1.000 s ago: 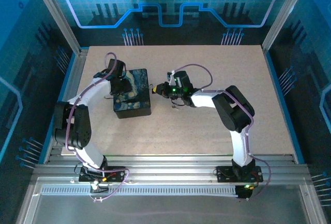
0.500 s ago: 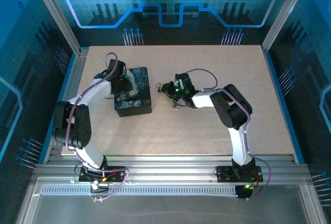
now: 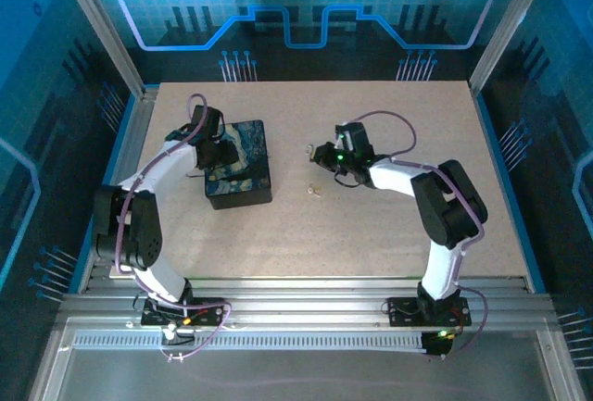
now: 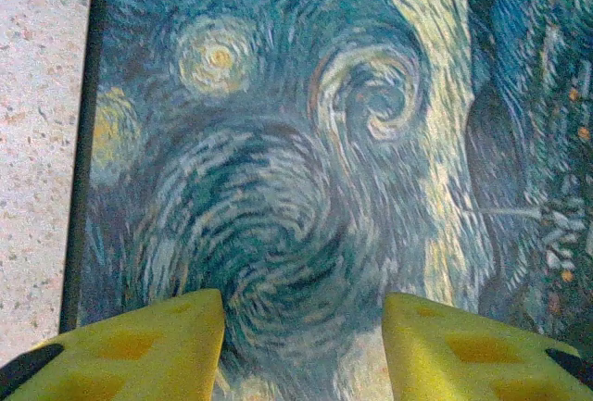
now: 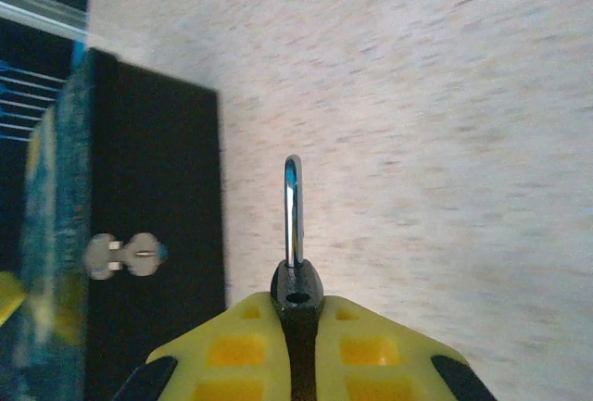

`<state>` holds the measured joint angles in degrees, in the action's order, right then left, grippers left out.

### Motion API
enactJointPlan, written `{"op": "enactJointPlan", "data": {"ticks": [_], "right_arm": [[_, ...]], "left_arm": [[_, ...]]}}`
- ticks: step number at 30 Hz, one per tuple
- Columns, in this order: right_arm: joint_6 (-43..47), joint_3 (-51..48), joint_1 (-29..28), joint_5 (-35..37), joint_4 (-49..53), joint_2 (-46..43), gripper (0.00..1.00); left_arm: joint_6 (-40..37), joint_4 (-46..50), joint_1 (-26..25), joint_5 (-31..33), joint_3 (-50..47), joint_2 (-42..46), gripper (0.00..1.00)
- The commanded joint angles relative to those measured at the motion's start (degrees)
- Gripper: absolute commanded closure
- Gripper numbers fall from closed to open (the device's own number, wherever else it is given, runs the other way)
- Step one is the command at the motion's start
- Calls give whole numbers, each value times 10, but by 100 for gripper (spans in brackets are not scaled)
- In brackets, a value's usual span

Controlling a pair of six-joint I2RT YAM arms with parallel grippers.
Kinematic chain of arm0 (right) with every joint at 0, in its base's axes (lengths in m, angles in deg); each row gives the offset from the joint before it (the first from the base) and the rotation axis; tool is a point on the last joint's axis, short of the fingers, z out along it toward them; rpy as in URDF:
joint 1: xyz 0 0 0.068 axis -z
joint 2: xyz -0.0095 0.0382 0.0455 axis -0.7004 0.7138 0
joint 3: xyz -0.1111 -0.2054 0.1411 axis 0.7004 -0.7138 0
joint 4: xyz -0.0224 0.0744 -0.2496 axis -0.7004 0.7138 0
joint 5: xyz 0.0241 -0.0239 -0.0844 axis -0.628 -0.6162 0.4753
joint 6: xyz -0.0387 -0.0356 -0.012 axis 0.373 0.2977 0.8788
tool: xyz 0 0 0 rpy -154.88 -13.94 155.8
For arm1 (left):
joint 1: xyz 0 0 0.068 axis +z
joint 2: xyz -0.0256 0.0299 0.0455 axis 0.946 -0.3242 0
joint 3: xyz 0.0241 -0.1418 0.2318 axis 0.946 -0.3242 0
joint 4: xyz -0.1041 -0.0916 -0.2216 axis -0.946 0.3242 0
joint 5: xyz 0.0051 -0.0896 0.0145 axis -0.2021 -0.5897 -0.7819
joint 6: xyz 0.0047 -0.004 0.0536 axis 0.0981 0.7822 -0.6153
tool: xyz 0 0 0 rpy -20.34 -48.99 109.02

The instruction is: Unlock the padlock with the key

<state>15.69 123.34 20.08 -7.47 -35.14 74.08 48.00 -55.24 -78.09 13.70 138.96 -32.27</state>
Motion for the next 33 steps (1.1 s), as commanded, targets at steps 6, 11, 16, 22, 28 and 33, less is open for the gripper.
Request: {"op": "enactJointPlan", "data": {"ticks": [6, 11, 16, 22, 28, 33], "right_arm": [[113, -82, 91, -34, 108, -43, 70], [171, -94, 112, -12, 161, -106, 24], [246, -94, 125, 70, 242, -209, 0], [360, -147, 132, 213, 197, -311, 0], [461, -274, 147, 270, 39, -361, 0], [444, -336, 185, 207, -96, -332, 0]], "left_arm": [[-17, 47, -38, -30, 35, 68, 50], [-25, 9, -37, -35, 21, 88, 21], [-57, -33, -19, -7, 17, 93, 1], [-128, -219, 20, 33, -115, 131, 1], [-229, -451, 34, 92, -323, 194, 1], [-215, -614, 46, 74, -402, 144, 1]]}}
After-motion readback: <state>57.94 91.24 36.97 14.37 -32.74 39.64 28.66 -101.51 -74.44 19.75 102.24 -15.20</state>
